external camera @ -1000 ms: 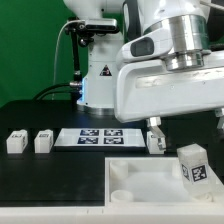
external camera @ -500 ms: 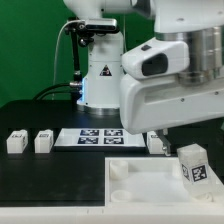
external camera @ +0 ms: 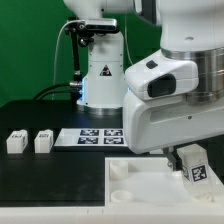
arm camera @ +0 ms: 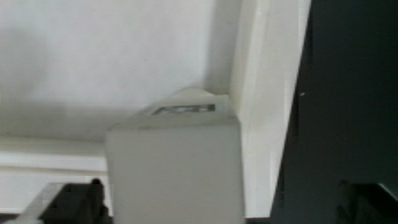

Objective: Assemble one leg

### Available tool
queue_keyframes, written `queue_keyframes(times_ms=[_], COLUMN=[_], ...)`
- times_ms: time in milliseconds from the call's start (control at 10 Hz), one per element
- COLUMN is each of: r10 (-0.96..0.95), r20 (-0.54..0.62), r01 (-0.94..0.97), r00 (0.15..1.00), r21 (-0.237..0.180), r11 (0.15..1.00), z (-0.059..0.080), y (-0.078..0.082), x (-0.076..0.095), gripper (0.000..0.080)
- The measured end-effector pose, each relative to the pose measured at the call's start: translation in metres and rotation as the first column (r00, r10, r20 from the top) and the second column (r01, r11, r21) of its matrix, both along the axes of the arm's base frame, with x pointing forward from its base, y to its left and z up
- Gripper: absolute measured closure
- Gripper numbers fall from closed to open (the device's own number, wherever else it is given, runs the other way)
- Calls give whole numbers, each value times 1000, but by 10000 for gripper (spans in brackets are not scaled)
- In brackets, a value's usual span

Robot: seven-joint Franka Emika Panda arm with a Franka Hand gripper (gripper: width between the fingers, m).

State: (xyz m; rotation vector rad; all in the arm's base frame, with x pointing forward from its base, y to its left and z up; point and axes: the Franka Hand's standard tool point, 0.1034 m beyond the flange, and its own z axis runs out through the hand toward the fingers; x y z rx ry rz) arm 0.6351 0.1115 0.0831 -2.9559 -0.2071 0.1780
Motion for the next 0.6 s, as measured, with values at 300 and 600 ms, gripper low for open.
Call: queue_keyframes(times_ms=[300, 600], r10=[-37, -204], r20=[-6, -28], r01=[37, 203], r00=[999, 979], r21=[-4, -32], r11=[999, 979], z=[0, 0], y=[1, -1], x=[0, 1], gripper=[374, 506])
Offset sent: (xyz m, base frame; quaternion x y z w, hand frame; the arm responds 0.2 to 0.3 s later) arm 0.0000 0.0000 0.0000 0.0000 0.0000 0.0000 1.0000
